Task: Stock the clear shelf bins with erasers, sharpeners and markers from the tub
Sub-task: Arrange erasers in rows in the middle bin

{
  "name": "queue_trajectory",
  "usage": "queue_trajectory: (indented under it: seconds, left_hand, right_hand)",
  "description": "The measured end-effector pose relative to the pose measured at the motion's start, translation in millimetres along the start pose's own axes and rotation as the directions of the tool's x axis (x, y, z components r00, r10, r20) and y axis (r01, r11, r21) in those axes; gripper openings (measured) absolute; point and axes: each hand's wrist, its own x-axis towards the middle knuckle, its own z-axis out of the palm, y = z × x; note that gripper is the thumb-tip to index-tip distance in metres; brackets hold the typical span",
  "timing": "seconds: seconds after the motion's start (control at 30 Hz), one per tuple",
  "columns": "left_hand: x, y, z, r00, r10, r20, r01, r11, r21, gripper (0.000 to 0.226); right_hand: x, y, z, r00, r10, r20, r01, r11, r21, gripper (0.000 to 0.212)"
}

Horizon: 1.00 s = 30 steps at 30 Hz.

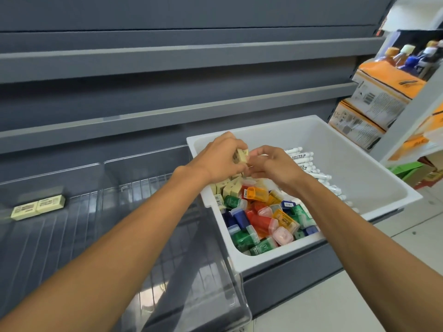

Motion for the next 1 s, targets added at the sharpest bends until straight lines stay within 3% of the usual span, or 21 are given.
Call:
queue_trajectory:
  seconds: [0.13,0.3,0.43,0.57,0.63,0.77,0.87,1.0]
  left_hand:
    - [1,0,2,1.000,-0.003,-0.021,0.003,1.000,-0.002,0.055]
    - [1,3,4,0.989,-0.013,0.144,-0.002,0.995,0.099,0.033]
    - [8,3,3,0.979,-0.069,0.193,0.038,0.987,0.159,0.021]
    - [25,7,6,0.981,-0.078,0.178,0.043,0.980,0.194,0.044]
    - [34,8,9,0.963,-0.082,0.257,0.015,0.968,0.251,0.049]
    - [53,10,26,0.932,0.007,0.363,-0.122,0.947,0.295,0.027]
    - [57,11,33,0.906,0.068,0.417,-0.192,0.945,0.264,0.034]
    - [58,4,32,0.860,0.047,0.507,-0.213,0.937,0.276,0.044]
  right_hand:
    - [2,1,-6,0.996,0.027,0.084,-0.036,0.993,0.112,0.013]
    - [3,-2,-6,0.983,0.075,0.169,-0.110,0.971,0.213,0.023]
    - [6,-10,-2,0.993,0.110,0.047,-0.104,0.988,-0.111,0.024]
    - [14,-1,-10,0.990,0.078,-0.115,-0.112,0.937,-0.332,0.025]
    - [18,7,-15,0.981,0.090,-0.173,-0.152,0.908,-0.390,0.023]
    - [21,14,-20,0.955,0.028,-0.296,-0.171,0.867,-0.469,0.021]
    - [20,14,-21,0.939,-0.023,-0.343,-0.164,0.846,-0.507,0.018]
    - [21,16,-22,0.941,0.025,-0.336,-0.218,0.806,-0.550,0.022]
